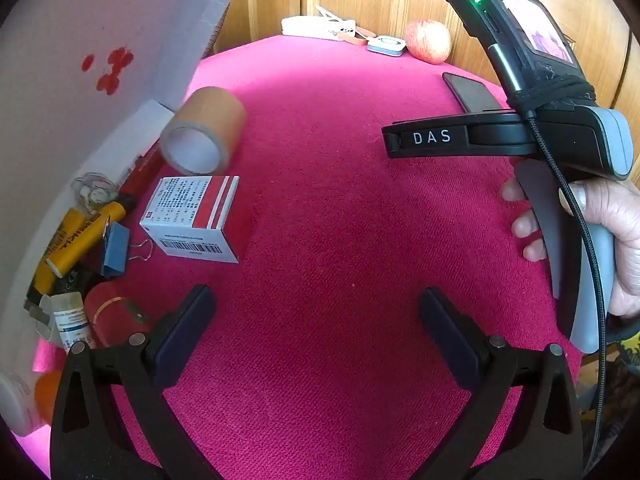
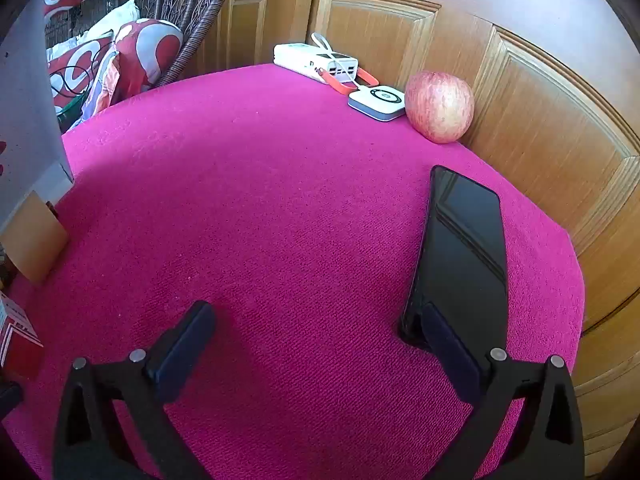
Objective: Organize rigid objects
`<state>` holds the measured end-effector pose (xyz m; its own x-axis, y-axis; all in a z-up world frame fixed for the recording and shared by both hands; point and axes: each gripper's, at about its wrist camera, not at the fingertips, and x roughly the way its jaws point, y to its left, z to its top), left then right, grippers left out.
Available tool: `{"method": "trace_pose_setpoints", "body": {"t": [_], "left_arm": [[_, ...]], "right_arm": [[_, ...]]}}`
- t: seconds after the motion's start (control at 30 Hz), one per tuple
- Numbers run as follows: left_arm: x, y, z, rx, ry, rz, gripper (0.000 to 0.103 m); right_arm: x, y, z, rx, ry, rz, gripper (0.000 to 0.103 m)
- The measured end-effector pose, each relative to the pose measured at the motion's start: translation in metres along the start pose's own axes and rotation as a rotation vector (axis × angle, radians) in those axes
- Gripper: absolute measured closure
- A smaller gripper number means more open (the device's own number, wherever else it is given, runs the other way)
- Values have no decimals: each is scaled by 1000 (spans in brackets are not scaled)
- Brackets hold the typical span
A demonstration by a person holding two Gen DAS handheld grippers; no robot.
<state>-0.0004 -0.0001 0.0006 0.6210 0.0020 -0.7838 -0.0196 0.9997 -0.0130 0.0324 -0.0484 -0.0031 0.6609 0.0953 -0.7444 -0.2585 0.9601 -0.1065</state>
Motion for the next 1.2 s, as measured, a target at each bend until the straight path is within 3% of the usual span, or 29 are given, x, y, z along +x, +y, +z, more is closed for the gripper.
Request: {"method": "trace_pose_setpoints", "body": {"t": [1.2], "left_arm": [[3,-1,1,-1,3,-1,0]], "right_arm": [[1,1,1,-7,4,-8,0]]}}
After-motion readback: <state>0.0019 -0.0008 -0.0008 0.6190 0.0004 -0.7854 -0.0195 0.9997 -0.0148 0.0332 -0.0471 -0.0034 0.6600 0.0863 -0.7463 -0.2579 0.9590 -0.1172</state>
